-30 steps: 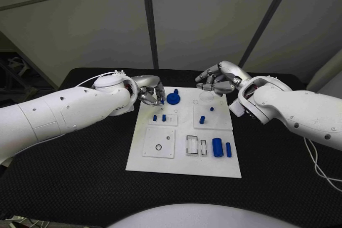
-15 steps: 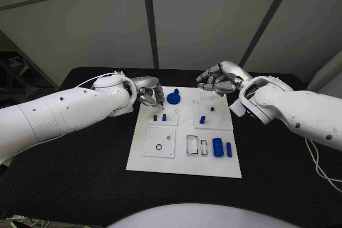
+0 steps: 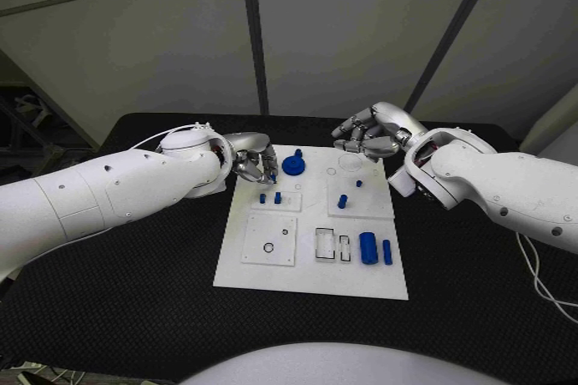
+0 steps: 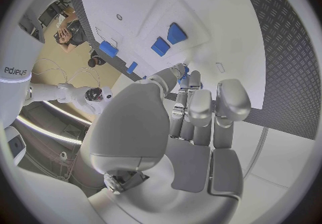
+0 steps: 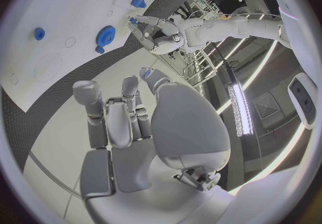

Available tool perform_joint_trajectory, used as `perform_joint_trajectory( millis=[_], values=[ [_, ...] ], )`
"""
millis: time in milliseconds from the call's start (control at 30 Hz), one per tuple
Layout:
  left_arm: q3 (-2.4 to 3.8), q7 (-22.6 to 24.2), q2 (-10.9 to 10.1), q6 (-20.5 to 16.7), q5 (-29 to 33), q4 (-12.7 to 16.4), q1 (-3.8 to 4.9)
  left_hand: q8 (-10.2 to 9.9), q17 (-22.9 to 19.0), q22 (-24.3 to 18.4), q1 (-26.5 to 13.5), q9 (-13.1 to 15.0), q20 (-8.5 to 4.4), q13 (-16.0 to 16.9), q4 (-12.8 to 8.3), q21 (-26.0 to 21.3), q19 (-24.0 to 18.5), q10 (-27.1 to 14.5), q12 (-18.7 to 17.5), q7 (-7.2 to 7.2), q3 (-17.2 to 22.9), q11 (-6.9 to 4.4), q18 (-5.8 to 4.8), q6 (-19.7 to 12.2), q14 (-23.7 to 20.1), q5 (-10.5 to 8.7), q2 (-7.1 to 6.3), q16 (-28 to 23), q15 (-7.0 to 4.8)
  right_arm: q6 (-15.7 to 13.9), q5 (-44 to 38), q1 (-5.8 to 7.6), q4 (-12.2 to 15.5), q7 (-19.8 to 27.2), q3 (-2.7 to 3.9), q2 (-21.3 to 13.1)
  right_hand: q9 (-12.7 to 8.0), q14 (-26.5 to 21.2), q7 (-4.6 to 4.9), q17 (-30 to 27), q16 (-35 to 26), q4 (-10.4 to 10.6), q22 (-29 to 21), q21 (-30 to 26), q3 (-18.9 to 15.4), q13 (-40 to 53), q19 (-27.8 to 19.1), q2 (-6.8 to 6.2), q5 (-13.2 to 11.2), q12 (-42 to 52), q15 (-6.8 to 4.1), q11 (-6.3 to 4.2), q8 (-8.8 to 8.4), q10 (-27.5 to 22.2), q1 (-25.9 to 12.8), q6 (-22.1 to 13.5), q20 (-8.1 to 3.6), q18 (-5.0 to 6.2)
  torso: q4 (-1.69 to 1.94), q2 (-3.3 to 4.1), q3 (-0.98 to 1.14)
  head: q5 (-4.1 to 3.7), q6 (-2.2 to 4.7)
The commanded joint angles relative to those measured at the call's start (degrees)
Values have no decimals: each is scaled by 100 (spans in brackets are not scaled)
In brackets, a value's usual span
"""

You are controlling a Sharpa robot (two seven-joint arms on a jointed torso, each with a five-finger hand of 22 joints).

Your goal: Assemble the parts on the task board

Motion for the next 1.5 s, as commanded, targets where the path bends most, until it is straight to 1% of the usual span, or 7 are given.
perform_joint_trajectory(
  millis=[33, 200, 367, 800, 1167, 1500],
  values=[
    [5, 40, 15, 91, 21, -8, -7, -31, -10, -8, -36, 1, -10, -8, 7, -1, 33, 52, -31, -8, 31, 2, -236, 36, -8, -36, -8, 32, 7, 28, -7, 9, 10, 23, 3, 5, 1, 161, 0, 8, -5, 14, 3, -23, 33, 7, -28, -40, 20, 20, -27, 2, -26, 26, 2, 22, -12, 59, 3, 0, -2, -8, 1],
    [5, 35, 33, 110, 21, -25, -20, -33, -16, -12, -35, 0, -10, -8, 5, -9, 29, 57, -36, -8, 36, 2, -234, 38, -11, -36, -8, 29, 7, 28, -7, 9, 11, 22, 3, 6, 1, 161, 0, 8, -5, 14, 3, -23, 33, 7, -28, -40, 20, 20, -27, 2, -26, 26, 2, 22, -12, 59, 2, 4, -5, -10, -4],
    [5, 26, 61, 131, 21, -58, -28, -35, -16, -8, -33, 0, -10, -8, 2, -5, 30, 62, -41, -9, 40, 1, -234, 40, -13, -37, -7, 30, 7, 27, -7, 9, 13, 22, 3, 4, 1, 161, 0, 8, -5, 14, 3, -23, 33, 7, -28, -40, 20, 20, -27, 2, -26, 26, 2, 22, -12, 59, -3, -1, -2, -9, -10],
    [3, 16, 141, 170, 21, -132, -46, -37, -21, -7, -29, -1, -11, -7, -7, -10, 25, 83, -54, -9, 52, -1, -233, 52, -18, -38, -5, 31, 7, 28, -9, 9, 24, 21, 3, -3, 1, 161, 0, 8, -5, 14, 3, -23, 33, 7, -28, -40, 20, 20, -27, 2, -26, 26, 2, 22, -12, 59, 0, -2, -2, -22, -10],
    [3, -43, 162, 208, 20, -152, -51, -39, -5, 1, -22, -1, -12, -3, -21, -6, 23, 114, -68, -10, 69, -5, -233, 71, -17, -40, -1, 44, 4, 33, -10, 9, 23, 20, 3, -2, 2, 164, -3, 0, -13, 19, 7, -25, 38, -21, -18, -45, 23, 3, -30, -1, -27, 38, 1, 27, -14, 59, 3, 0, -4, -35, -11],
    [3, -81, 166, 280, 20, -156, -51, -49, -27, -2, -25, -4, -13, -4, -28, -17, 17, 118, -84, -5, 72, -1, -230, 68, -26, -41, -11, 36, 5, 43, -10, 9, 20, 17, 3, 1, 2, 164, -3, 0, -13, 19, 7, -25, 38, -21, -18, -45, 23, 3, -30, -1, -27, 38, 1, 27, -14, 59, 4, -4, -5, -30, -17]
  ],
)
